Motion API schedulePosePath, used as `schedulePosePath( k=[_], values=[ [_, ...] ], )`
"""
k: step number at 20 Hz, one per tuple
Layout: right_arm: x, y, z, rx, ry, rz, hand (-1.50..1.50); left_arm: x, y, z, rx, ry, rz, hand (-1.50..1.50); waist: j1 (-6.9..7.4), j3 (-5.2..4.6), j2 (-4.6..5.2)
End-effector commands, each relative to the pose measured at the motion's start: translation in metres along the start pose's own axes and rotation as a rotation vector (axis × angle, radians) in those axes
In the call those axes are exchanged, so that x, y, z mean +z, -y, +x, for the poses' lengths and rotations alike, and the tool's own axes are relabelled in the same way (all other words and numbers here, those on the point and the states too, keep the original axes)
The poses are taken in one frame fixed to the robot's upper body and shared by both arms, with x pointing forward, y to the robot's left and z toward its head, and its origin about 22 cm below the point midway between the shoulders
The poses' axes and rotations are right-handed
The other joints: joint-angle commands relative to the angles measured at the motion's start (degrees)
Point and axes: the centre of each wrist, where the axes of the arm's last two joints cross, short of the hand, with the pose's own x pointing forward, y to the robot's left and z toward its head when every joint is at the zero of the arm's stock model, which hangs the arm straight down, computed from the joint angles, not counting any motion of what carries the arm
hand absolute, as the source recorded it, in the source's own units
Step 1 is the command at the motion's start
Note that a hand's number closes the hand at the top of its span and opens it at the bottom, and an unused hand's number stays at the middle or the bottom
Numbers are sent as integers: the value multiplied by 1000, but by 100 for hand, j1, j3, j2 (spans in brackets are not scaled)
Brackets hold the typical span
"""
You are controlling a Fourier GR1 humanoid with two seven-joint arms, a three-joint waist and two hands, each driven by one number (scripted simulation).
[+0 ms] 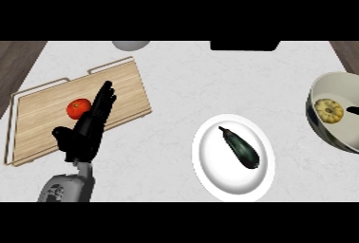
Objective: Pick the squash from the plate and place it in the bowl
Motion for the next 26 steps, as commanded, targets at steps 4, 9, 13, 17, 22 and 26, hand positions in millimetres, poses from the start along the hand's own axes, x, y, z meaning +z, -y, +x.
schedulePosePath(
  k=[4, 9, 13, 17, 22, 26],
  values=[
    [-1, 28, 7, -173, 25, -137, -150, 1, 4, -17, -23, -13, 31, 0, -88, -10, -22],
    [27, 86, -8, -284, -38, -126, -150, 6, 9, -5, 5, 1, -8, 0, -25, -1, 1],
    [59, 94, -30, -379, -37, -105, -150, -2, -9, -6, -3, -8, 11, 0, -89, -4, -11],
    [70, 136, -19, -403, -21, -56, -150, 0, -8, -2, -1, 13, 12, 0, -40, -1, 3],
    [99, 111, -50, -438, -11, -24, -150, 15, 7, 3, 9, -6, -7, 0, -18, 6, -2],
    [101, 114, -50, -426, 8, -18, -150, 1, -12, 4, 20, 6, 1, 0, -15, 6, 9]
  ],
)
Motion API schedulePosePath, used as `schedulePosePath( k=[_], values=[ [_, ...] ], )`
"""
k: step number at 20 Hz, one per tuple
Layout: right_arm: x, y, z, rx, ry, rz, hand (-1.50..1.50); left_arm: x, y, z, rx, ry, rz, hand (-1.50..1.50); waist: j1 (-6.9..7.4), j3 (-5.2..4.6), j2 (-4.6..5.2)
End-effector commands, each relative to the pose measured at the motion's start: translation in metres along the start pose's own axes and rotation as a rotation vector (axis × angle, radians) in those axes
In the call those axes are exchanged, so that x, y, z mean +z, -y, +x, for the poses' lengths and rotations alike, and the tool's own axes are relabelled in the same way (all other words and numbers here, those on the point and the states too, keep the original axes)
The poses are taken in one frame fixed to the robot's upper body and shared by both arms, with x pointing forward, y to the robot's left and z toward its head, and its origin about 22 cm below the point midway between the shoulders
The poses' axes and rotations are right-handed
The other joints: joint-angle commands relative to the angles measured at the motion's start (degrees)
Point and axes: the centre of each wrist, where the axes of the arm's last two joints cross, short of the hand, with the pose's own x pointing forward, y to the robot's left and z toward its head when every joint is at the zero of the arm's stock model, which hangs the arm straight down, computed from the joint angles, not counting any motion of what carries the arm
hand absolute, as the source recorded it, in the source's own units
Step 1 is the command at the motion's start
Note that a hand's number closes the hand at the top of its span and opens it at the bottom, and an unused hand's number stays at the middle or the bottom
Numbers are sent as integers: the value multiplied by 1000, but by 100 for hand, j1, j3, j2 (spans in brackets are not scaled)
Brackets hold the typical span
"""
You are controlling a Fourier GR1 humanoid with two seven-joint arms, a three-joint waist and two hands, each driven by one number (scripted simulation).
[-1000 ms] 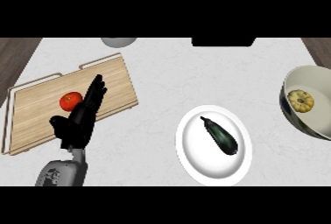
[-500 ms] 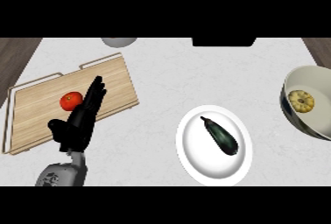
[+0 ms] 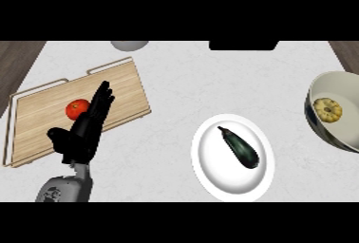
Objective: Pick the squash from the plate and place it in the bowl
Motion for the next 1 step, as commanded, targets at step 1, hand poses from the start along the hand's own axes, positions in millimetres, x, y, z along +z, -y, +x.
schedulePosePath(
  k=[1],
  values=[
    [33, 17, -12, -66, 77, 91, -150, 1, 0, 3, 1, 8, 14, 0, -43, 2, -10]
  ],
)
